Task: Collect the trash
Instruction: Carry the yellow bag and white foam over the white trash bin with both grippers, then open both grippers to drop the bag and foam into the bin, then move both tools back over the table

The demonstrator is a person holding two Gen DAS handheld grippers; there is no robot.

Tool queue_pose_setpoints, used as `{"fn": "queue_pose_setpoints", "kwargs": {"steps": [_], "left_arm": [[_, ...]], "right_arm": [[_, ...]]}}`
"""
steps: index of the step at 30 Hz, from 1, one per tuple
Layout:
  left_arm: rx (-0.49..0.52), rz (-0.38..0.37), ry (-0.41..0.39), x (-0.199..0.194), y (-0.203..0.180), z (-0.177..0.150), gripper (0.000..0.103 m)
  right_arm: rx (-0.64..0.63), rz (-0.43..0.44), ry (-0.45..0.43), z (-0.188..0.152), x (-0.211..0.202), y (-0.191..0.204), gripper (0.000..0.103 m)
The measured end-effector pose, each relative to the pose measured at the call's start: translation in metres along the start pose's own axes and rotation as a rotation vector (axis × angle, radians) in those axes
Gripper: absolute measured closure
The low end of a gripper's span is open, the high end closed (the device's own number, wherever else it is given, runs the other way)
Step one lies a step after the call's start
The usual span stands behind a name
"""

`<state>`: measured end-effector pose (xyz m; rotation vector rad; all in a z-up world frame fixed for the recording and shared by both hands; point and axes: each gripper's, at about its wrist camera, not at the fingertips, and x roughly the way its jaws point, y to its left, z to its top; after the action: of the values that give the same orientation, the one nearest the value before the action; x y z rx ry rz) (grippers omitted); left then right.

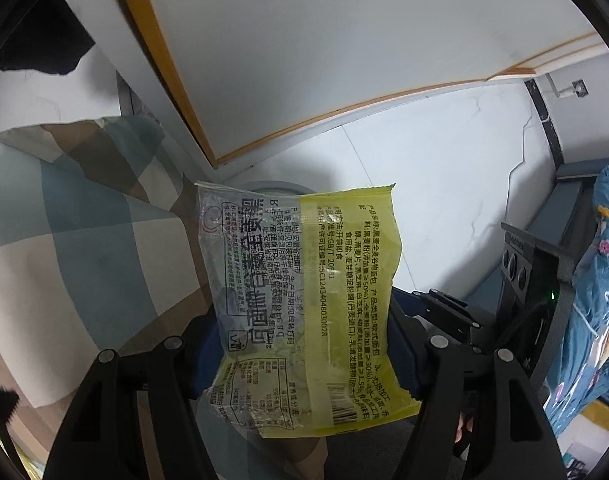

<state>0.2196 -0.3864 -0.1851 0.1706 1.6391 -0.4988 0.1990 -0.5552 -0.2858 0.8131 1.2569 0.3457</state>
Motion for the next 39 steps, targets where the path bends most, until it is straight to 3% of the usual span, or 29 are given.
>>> {"fn": "queue_pose_setpoints", "kwargs": {"steps": [2, 6, 11, 13, 20, 24, 32, 39], "left_arm": [[-0.013, 0.003, 0.004, -0.001, 0.001, 0.002, 0.035], [-0.025, 0.01, 0.004, 0.0, 0.001, 0.004, 0.029], [-0.026, 0.002, 0.021, 0.002, 0.001, 0.003, 0.025], [-0.027, -0.006, 0.019, 0.001, 0.001, 0.003, 0.018], [-0.034, 0.001, 0.015, 0.004, 0.002, 0.001, 0.017], [-0.021, 0.009, 0.033, 0.006, -0.002, 0.0, 0.01], [-0.008, -0.004, 0.042, 0.012, -0.003, 0.0, 0.01], [0.041, -0.059, -0.011, -0.016, -0.009, -0.022, 0.01]], "right_arm": [[-0.011, -0.006, -0.003, 0.001, 0.001, 0.002, 0.04], [-0.036, -0.012, -0.021, 0.0, -0.003, 0.006, 0.032], [-0.067, -0.01, -0.039, -0.007, -0.013, 0.01, 0.029], [-0.055, -0.013, -0.047, -0.013, -0.02, 0.007, 0.029], [-0.036, -0.038, -0.105, -0.028, -0.051, -0.001, 0.025], [-0.026, -0.042, -0.137, -0.029, -0.065, -0.001, 0.024], [-0.006, -0.048, -0.161, -0.031, -0.078, -0.006, 0.024], [-0.004, -0.067, -0.177, -0.035, -0.093, -0.004, 0.024]]}}
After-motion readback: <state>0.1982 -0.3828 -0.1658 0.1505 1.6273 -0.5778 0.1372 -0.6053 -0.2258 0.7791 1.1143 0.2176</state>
